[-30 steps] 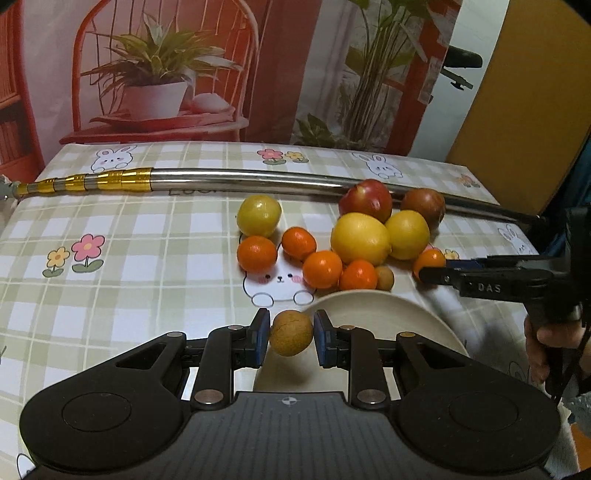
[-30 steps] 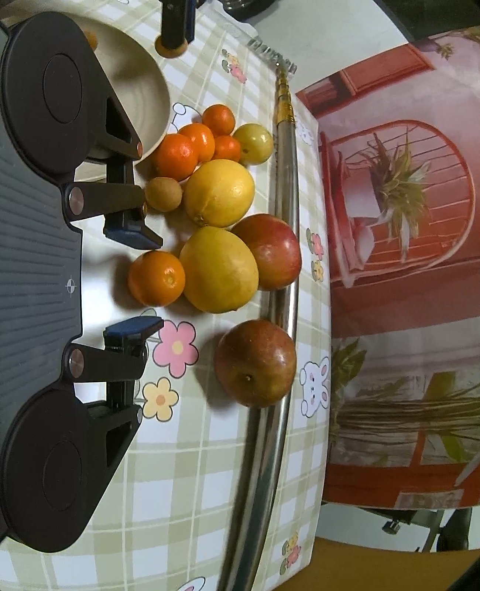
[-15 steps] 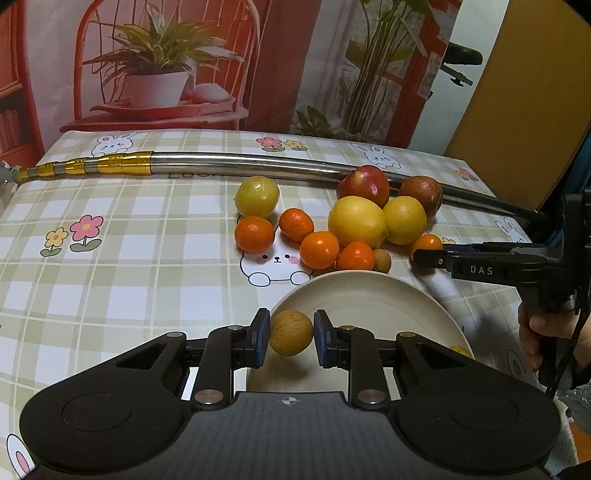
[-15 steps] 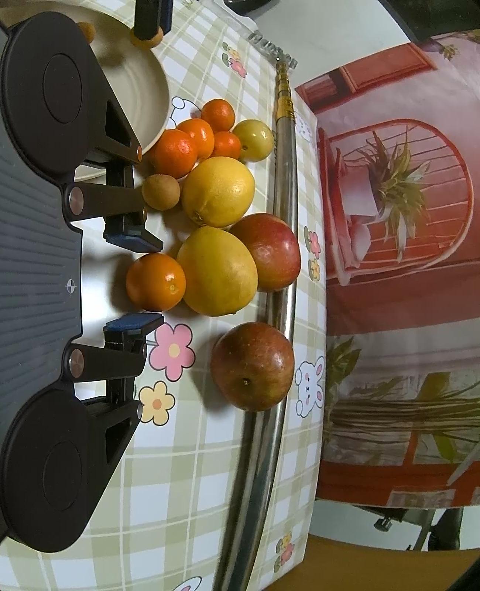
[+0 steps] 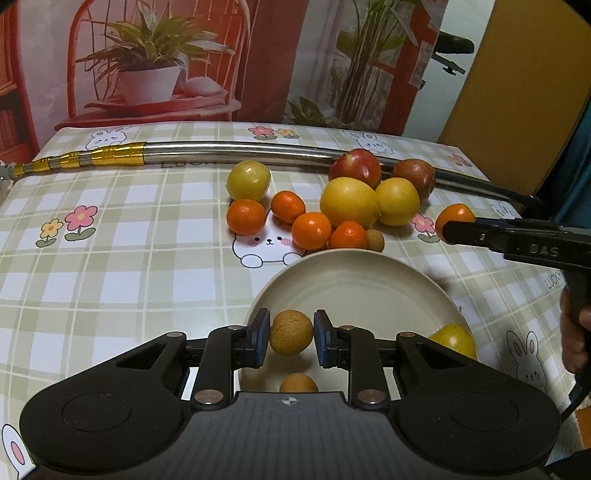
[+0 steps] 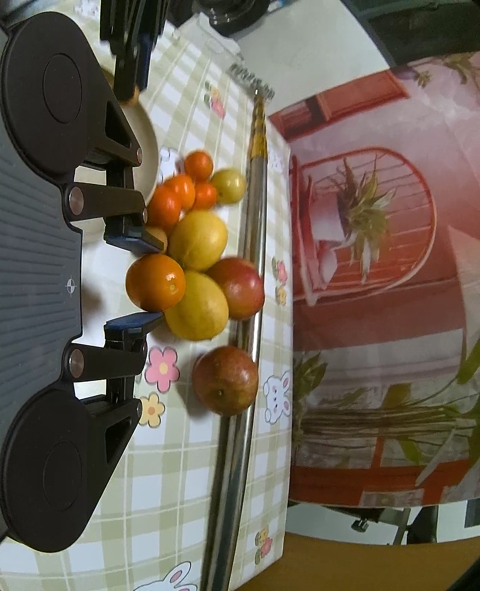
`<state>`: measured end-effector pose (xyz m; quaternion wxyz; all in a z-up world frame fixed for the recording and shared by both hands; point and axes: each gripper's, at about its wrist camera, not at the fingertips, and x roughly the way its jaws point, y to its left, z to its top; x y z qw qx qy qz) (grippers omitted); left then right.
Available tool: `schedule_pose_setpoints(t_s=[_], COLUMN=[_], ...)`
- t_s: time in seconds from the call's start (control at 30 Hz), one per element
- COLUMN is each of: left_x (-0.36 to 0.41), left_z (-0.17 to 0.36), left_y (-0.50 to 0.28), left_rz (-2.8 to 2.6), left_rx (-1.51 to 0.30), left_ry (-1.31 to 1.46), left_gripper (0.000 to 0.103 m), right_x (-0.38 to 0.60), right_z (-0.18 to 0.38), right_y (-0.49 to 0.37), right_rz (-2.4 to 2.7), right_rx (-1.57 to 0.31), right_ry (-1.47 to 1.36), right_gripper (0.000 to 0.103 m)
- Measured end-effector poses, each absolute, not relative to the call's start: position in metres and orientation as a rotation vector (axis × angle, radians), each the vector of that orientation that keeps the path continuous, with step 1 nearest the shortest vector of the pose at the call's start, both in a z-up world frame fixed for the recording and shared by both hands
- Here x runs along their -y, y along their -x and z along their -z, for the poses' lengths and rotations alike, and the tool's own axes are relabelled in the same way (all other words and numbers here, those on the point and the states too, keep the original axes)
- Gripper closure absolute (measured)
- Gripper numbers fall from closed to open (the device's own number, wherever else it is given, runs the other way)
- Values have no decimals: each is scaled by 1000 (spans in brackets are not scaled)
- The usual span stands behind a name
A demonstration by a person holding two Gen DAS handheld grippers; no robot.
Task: Organize fruits
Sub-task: 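Grasp a tangerine with the right gripper while the left carries the kiwi to the plate, then release the kiwi and tangerine onto the plate and withdraw both tools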
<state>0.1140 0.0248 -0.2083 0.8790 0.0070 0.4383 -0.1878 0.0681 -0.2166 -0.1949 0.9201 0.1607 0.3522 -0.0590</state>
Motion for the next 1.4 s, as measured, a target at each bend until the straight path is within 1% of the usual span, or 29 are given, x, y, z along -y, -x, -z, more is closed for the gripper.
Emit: schedule_pose_setpoints(t_s=[0.2, 0.43, 0.93, 1.4], left_x=[-20, -17, -16, -21], left_z=[213, 217, 221, 222], left_y=[-109, -106, -105, -108], left_rz=[397, 395, 377, 354], left_rx=[-922, -936, -954, -961], left_ry=[-38, -58, -74, -42], left_gripper=[76, 76, 76, 76], right_x=[195, 171, 169, 168], right_z=[186, 199, 220, 220], right_y=[-64, -71, -74, -72], right_rz=[32, -29, -21, -22], right_rx=[-747, -817, -911, -923], right_ry=[-352, -354, -391, -382], right_gripper=[71, 71, 71, 70])
